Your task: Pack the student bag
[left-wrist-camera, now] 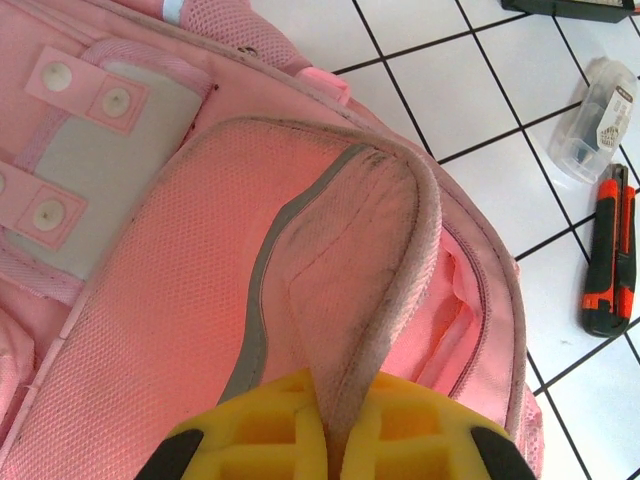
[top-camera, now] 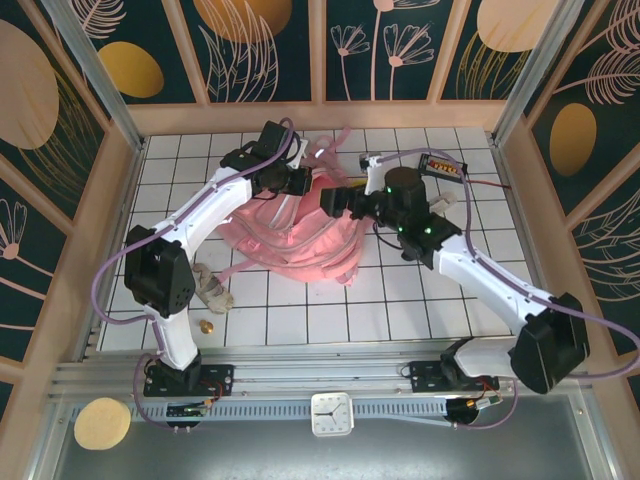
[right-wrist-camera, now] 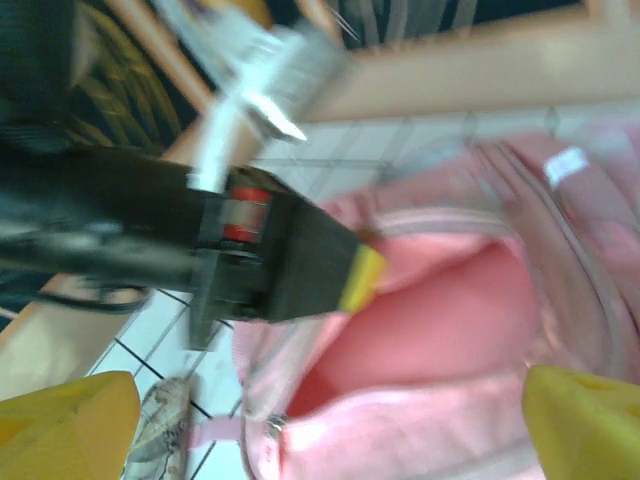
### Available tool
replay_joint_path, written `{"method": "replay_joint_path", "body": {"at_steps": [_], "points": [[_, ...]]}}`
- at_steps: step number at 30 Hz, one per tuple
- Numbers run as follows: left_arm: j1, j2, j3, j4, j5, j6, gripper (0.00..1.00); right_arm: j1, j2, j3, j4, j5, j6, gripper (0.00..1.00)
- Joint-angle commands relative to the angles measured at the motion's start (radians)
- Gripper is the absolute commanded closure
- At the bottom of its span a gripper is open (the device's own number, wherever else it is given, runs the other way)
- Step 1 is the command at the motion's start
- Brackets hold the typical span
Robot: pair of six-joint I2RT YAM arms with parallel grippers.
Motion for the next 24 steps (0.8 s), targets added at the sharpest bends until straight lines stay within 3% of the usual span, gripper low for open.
{"method": "replay_joint_path", "body": {"at_steps": [1,4,8,13,24], "points": [[0.011,0.006,0.03,0.088,-0.014,0.02,1.0,-0.187,0.103,0.114,-0.409,0.093,0.227,0.08],[0.011,-0.009,0.011,0.088,-0.017,0.027,1.0,-0.301,0.14,0.133,-0.6,0.198,0.299,0.08],[0.011,-0.021,-0.005,0.087,-0.013,0.03,1.0,-0.449,0.194,0.126,-0.609,0.187,0.284,0.08],[0.011,-0.021,-0.011,0.09,0.004,0.024,1.0,-0.557,0.368,0.226,-0.642,0.213,0.242,0.08],[0.011,-0.04,-0.064,0.106,0.029,0.009,1.0,-0.615,0.668,0.483,-0.702,0.272,0.235,0.07]]}}
